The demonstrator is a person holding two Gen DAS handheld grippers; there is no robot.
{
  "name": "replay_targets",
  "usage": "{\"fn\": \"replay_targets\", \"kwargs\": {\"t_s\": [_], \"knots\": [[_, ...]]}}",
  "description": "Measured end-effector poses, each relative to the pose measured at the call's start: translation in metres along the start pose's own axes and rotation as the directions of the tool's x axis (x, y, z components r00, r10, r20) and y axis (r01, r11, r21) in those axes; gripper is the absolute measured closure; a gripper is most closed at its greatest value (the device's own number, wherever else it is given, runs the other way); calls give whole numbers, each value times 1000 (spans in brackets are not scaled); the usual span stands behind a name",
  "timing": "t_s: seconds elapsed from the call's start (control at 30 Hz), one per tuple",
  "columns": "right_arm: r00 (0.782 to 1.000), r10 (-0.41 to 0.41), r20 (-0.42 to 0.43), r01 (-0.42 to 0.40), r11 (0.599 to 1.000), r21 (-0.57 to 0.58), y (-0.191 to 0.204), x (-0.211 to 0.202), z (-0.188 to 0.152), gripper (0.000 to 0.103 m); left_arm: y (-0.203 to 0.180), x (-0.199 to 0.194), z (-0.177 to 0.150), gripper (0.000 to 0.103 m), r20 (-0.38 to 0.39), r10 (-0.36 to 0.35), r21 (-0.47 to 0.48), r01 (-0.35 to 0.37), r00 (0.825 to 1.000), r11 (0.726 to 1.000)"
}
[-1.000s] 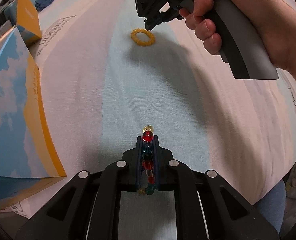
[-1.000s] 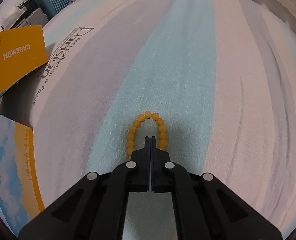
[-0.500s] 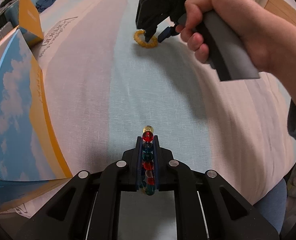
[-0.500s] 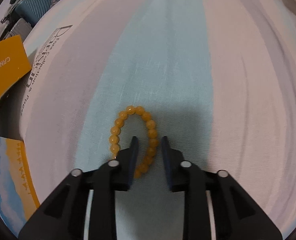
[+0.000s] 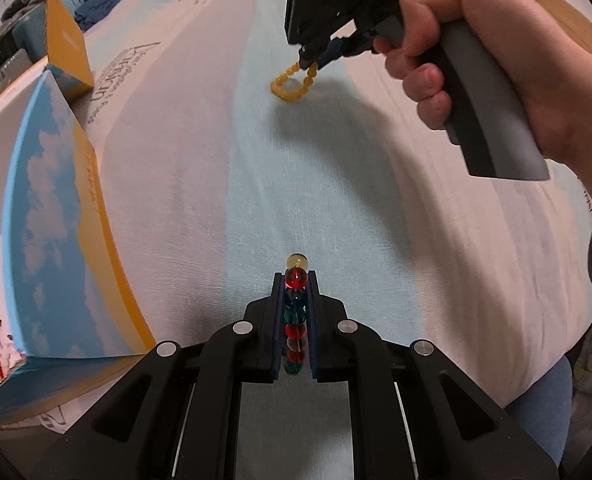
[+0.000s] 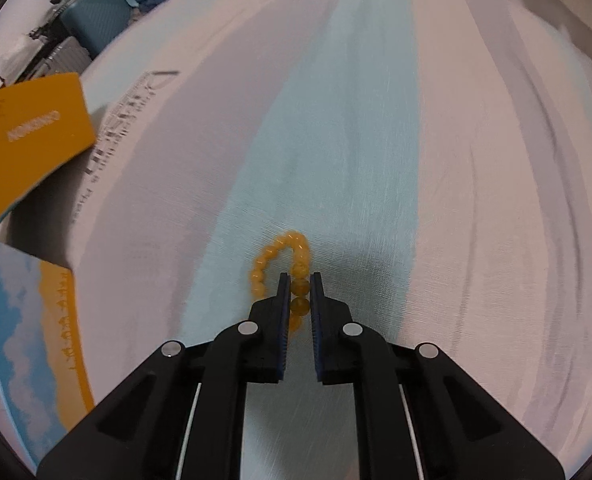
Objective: Organize jewelry
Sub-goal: 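Carry the multicolour and yellow bracelets over the white box with both tools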
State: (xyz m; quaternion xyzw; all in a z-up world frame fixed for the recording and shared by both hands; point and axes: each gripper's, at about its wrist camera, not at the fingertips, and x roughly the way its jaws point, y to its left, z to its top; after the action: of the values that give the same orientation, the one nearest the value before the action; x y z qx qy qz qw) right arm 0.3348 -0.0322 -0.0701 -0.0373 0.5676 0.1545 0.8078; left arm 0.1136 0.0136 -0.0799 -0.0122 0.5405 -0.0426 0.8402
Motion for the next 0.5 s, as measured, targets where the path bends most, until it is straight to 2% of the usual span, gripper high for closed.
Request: {"fn": "replay_targets", "kwargs": {"t_s": [0.5], "knots": [[997,0,83,1,1000,-15,9,-65,-16,94,5,-35,8,94,57,51,2,-51,997,999]]}}
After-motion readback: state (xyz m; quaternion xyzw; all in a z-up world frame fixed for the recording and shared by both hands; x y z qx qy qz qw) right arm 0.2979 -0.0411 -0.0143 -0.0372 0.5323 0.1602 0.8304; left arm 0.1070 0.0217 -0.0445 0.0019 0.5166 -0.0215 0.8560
